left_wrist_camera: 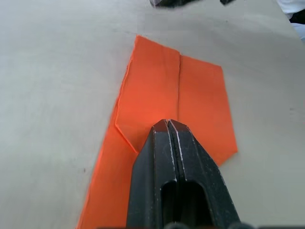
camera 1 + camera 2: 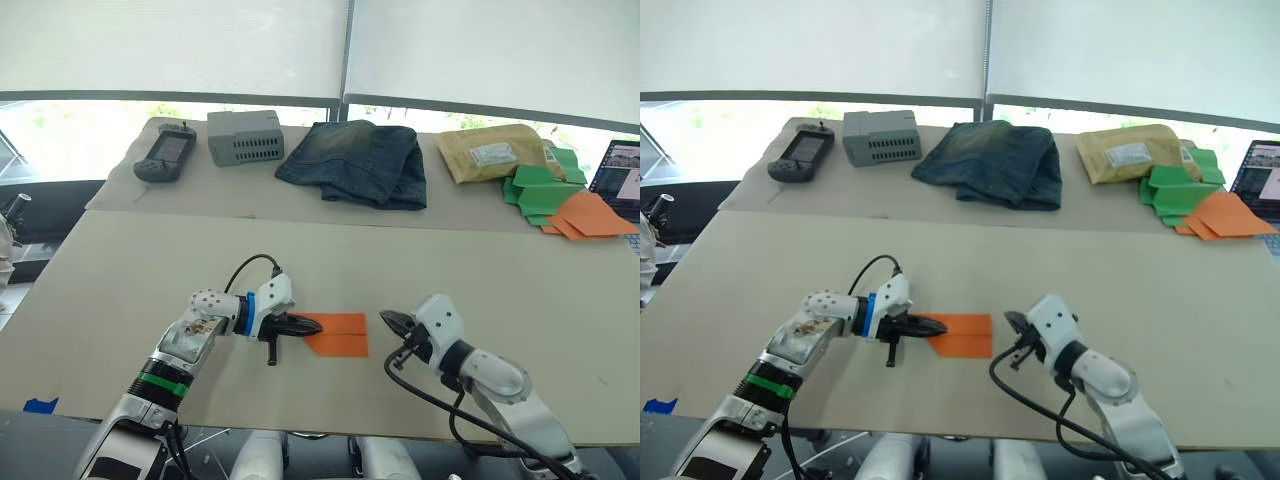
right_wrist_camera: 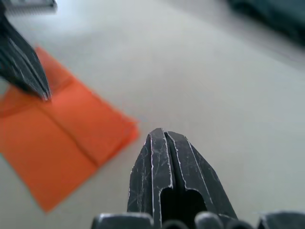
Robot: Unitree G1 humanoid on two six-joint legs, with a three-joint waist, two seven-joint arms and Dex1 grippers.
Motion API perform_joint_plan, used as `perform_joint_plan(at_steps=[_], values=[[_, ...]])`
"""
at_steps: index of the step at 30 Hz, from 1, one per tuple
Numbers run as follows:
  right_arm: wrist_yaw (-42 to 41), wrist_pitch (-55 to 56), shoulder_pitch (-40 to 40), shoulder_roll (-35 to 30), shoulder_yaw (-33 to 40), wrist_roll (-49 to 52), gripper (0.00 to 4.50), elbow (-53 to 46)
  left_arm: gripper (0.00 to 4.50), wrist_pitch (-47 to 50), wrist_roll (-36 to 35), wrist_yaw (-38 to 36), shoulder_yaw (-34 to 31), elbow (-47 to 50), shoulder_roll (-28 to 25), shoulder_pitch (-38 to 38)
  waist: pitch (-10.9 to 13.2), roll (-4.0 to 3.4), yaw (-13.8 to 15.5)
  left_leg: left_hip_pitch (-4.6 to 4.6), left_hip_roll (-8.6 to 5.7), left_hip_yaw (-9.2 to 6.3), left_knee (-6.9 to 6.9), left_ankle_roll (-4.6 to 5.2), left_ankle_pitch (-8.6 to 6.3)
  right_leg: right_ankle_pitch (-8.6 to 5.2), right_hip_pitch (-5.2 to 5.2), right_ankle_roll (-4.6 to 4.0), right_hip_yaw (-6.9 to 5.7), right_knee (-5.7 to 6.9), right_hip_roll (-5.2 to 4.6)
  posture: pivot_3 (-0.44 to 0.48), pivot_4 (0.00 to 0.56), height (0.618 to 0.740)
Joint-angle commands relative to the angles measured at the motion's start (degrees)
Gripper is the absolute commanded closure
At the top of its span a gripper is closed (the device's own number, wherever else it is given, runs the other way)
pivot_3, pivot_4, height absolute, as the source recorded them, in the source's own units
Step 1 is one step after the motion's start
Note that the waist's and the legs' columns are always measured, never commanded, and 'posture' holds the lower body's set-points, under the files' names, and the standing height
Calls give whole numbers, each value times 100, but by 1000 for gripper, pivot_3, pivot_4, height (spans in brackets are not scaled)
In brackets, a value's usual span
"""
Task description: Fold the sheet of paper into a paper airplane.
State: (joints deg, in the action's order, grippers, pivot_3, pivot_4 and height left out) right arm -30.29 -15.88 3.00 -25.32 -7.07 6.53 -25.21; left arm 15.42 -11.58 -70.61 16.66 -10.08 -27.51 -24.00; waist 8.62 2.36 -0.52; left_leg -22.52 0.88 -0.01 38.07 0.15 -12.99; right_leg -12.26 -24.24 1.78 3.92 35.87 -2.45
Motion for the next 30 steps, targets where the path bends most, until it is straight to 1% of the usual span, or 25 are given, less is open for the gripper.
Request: perform_joint_plan(at_steps=[1,6,9,12,16,17,20,22,27,30], values=[[-275,399,-203,-44,-418,-218,4451,243,4500,98,27,63,77,58,44,60,1,2,-27,0,1,-1,-1,0,0,0,0,0,0,0,2,0,150,728],[-224,390,-567,236,-751,-378,4451,735,4500,149,37,130,109,197,70,146,2,1,-32,-2,-1,0,-2,0,0,-1,-2,-3,1,0,-1,0,150,728],[-217,238,-611,392,-891,-393,4451,1045,4500,257,15,291,159,440,154,329,2,1,-31,-1,0,1,-2,0,0,0,-1,-3,3,0,-3,0,150,728],[-354,11,-637,398,-981,-357,4451,1171,4500,305,30,387,106,505,128,433,2,0,-25,-3,1,-1,-2,2,-1,-1,-2,-3,1,0,-3,0,150,728],[-733,-706,-580,448,-1022,134,4451,1357,4500,221,99,462,-141,335,-187,519,-1,4,-59,10,4,-1,-2,4,-2,-1,6,-5,1,2,0,0,150,728],[-833,-778,-579,385,-1072,142,4451,1404,4500,199,101,443,-190,291,-289,551,-2,5,-77,17,8,1,-3,4,-2,-3,9,-7,1,5,2,0,150,728],[-906,-804,-610,296,-1114,110,4451,1535,4500,132,110,409,-323,195,-579,718,-6,5,-127,36,12,2,-19,4,-2,-31,14,-56,1,14,2,0,150,728],[-906,-834,-638,305,-1108,132,4451,1581,4500,104,111,434,-409,135,-713,831,-11,4,-155,48,13,2,-29,4,-3,-36,19,-63,0,18,2,0,150,728],[-904,-852,-704,347,-1127,132,4451,1688,4500,158,-5,617,-701,46,-837,1000,-25,5,-183,55,17,1,-33,3,-3,-37,22,-64,-3,21,2,0,150,728],[-898,-830,-750,356,-1156,90,4451,1746,4500,193,-77,622,-802,159,-910,1133,-27,5,-201,59,22,2,-33,3,-3,-37,23,-65,-2,22,2,0,150,728]])
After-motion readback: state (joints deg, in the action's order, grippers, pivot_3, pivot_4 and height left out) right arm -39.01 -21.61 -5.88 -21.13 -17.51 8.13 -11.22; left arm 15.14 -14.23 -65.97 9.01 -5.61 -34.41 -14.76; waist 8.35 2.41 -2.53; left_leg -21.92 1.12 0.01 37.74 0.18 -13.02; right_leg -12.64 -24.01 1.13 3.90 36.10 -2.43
